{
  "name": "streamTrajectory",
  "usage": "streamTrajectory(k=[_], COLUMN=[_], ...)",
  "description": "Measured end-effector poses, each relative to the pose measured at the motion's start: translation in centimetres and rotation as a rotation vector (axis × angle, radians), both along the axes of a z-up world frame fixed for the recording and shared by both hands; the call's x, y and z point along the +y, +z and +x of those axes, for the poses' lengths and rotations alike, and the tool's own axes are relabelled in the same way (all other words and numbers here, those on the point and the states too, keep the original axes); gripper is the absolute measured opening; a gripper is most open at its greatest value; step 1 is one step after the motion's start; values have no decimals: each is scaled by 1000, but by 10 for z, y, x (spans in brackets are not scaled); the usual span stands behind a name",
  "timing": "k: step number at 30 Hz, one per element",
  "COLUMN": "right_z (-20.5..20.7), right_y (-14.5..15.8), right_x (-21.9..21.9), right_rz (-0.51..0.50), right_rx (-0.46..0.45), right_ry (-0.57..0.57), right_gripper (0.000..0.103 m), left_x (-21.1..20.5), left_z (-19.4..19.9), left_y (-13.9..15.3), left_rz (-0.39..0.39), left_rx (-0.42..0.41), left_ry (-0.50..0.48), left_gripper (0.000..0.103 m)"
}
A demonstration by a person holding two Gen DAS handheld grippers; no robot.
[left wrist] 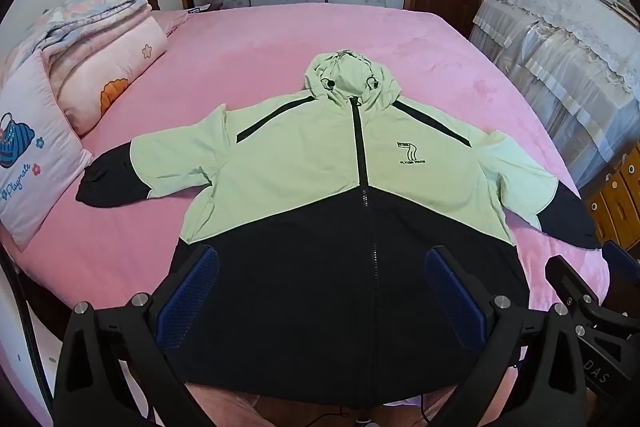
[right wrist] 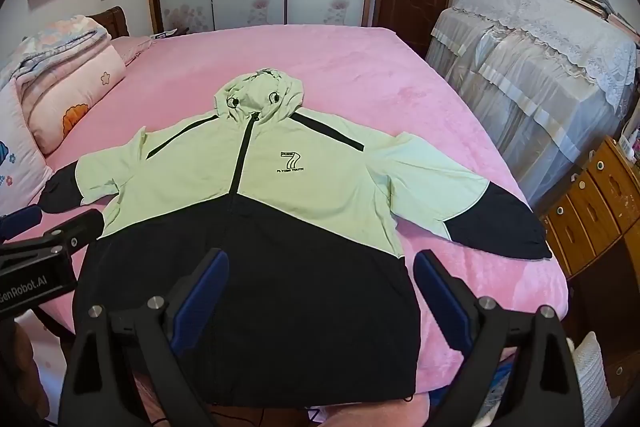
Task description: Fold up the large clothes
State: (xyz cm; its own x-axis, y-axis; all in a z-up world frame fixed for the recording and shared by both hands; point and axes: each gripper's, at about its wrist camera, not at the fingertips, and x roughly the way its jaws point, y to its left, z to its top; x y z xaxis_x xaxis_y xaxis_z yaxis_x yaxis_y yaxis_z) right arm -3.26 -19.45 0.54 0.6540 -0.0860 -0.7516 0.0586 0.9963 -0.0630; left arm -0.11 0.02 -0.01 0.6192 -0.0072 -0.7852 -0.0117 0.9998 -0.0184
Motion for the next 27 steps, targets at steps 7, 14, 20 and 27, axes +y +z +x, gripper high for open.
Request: streamTrajectory(k=[7, 14, 20, 27], right_z=[-3, -9, -13, -15], right_y=[2, 3, 2, 4], right_x=[-6, -10, -14, -15], right_rz=[3, 3, 8, 8], right_rx=[-1, -15, -16, -21], right_ry=[-4, -21, -36, -35], right_gripper=[94, 94, 94, 94], left_x=[-4, -7, -15, -13], left_z=[4, -4, -8, -9], left_y=[-3, 3, 7, 2], left_rz=[-28, -57, -36, -46], left_rx=[43, 0, -14, 13], left_ry=[-21, -45, -48, -47], left_gripper=[103, 103, 103, 103])
